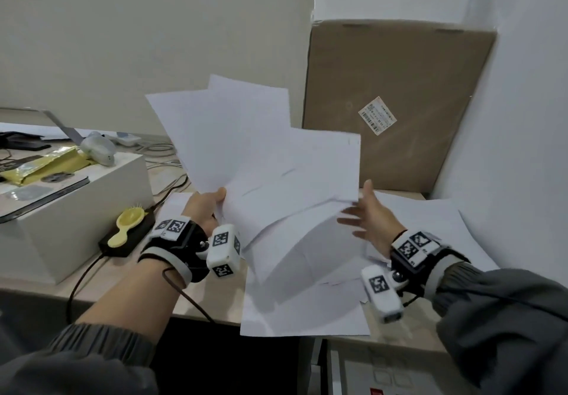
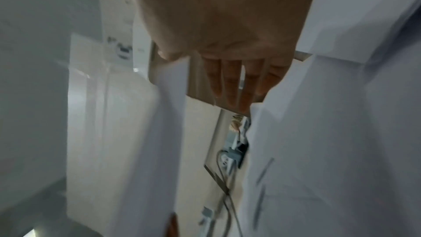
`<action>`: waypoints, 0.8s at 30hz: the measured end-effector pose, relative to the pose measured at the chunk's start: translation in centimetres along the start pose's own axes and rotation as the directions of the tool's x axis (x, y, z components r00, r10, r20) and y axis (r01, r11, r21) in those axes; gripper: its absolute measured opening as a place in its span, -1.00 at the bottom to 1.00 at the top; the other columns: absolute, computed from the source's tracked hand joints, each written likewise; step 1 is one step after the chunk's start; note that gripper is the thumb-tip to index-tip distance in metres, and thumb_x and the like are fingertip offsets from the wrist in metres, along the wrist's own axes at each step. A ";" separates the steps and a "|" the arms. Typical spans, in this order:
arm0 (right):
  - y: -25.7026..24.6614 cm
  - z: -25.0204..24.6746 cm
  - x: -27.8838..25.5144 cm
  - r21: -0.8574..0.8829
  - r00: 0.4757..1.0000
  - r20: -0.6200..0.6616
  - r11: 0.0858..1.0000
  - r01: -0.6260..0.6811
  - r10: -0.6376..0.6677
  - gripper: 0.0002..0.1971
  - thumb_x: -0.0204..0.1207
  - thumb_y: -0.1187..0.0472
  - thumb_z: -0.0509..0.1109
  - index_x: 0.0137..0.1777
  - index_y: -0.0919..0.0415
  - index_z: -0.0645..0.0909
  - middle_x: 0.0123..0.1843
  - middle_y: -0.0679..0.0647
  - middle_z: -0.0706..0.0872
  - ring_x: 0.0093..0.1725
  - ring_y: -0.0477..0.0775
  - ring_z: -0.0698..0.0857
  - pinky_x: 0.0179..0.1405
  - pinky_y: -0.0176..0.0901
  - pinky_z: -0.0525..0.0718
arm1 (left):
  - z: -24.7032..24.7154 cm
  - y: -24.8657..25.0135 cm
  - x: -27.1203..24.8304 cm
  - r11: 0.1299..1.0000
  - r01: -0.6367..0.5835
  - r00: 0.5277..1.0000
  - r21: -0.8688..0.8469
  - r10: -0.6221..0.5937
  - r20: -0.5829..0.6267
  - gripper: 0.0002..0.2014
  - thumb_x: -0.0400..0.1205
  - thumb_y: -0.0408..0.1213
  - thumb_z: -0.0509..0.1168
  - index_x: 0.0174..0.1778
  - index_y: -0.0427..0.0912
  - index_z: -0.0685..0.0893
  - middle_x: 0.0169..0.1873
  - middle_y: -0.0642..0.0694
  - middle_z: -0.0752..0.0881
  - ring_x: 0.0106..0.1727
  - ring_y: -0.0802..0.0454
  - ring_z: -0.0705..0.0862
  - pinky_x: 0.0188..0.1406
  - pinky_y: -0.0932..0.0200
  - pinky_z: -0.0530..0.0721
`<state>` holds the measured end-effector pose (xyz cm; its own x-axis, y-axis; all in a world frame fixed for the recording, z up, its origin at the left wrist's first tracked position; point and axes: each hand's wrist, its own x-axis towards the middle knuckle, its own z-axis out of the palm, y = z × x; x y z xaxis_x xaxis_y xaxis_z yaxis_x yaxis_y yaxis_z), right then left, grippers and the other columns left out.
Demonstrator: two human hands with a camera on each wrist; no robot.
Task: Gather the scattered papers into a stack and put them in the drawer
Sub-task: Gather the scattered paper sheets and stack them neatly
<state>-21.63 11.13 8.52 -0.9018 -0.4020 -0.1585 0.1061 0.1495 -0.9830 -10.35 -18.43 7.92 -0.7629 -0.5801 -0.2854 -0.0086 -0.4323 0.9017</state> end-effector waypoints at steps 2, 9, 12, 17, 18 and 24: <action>-1.1 -1.0 0.1 0.018 0.999 -0.029 0.999 0.027 -0.026 -0.32 0.51 -0.45 -0.07 0.14 0.02 0.66 -0.04 -0.01 0.76 -0.18 -0.04 0.63 -0.26 -0.14 0.36 | 0.6 -1.2 -0.6 1.000 0.009 0.999 -0.007 -0.009 0.051 -0.68 0.70 -0.38 0.23 0.40 -0.23 0.54 0.25 -0.24 0.67 0.24 -0.29 0.64 -0.01 -0.22 0.66; 1.0 -4.6 0.4 -0.314 0.985 -0.172 0.947 -0.065 0.011 -0.83 0.58 0.26 0.35 -0.25 0.28 0.60 -0.34 0.17 0.58 -0.49 0.00 0.42 -0.58 -0.25 0.24 | 0.6 -5.6 -0.7 0.994 0.081 0.975 0.073 -0.094 0.203 -0.61 0.71 -0.40 0.17 0.48 -0.29 0.46 0.31 -0.38 0.61 0.26 -0.37 0.61 0.13 -0.31 0.61; 2.1 -5.2 0.1 -0.279 0.967 -0.255 0.957 -0.083 0.009 -0.81 0.58 0.26 0.34 -0.22 0.36 0.60 -0.41 0.18 0.52 -0.51 0.05 0.38 -0.54 -0.21 0.27 | 0.7 -6.9 -0.8 0.986 0.113 0.978 0.125 -0.133 0.163 -0.65 0.71 -0.41 0.18 0.44 -0.30 0.48 0.17 -0.37 0.66 0.11 -0.33 0.65 0.07 -0.30 0.60; 2.4 -7.3 0.3 -0.118 0.876 -0.482 0.991 -0.067 0.002 -0.81 0.58 0.24 0.29 -0.03 0.40 0.61 -0.42 0.18 0.57 -0.47 0.11 0.45 -0.45 -0.11 0.39 | -0.5 -8.3 0.0 0.965 0.192 0.977 0.179 -0.204 0.052 -0.58 0.69 -0.40 0.23 0.50 -0.29 0.44 0.33 -0.39 0.61 0.28 -0.40 0.60 0.29 -0.43 0.51; 2.1 -7.7 0.1 -0.070 0.854 -0.520 0.997 -0.041 -0.002 -0.81 0.58 0.23 0.27 -0.02 0.38 0.60 -0.42 0.18 0.59 -0.47 0.10 0.46 -0.47 -0.12 0.39 | -0.6 -8.4 0.0 0.962 0.197 0.977 0.191 -0.209 0.049 -0.59 0.69 -0.41 0.23 0.47 -0.33 0.45 0.29 -0.40 0.63 0.25 -0.40 0.61 0.31 -0.43 0.50; 0.3 -5.7 -1.3 0.235 0.814 -0.581 0.954 0.185 -0.015 -0.84 0.62 0.33 0.13 0.02 0.24 0.55 -0.33 0.08 0.68 -0.54 -0.03 0.66 -0.74 -0.40 0.36 | 0.8 -9.3 -1.2 0.890 0.269 0.944 0.369 -0.319 0.080 -0.72 0.64 -0.53 0.25 0.27 -0.45 0.53 0.02 -0.41 0.71 -0.02 -0.34 0.69 0.13 -0.29 0.63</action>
<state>-22.77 16.89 8.93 -0.9789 0.1951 -0.0610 0.0328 -0.1446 -0.9889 -9.83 -13.16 0.17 -0.7692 -0.3550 -0.5314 -0.4517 -0.2861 0.8450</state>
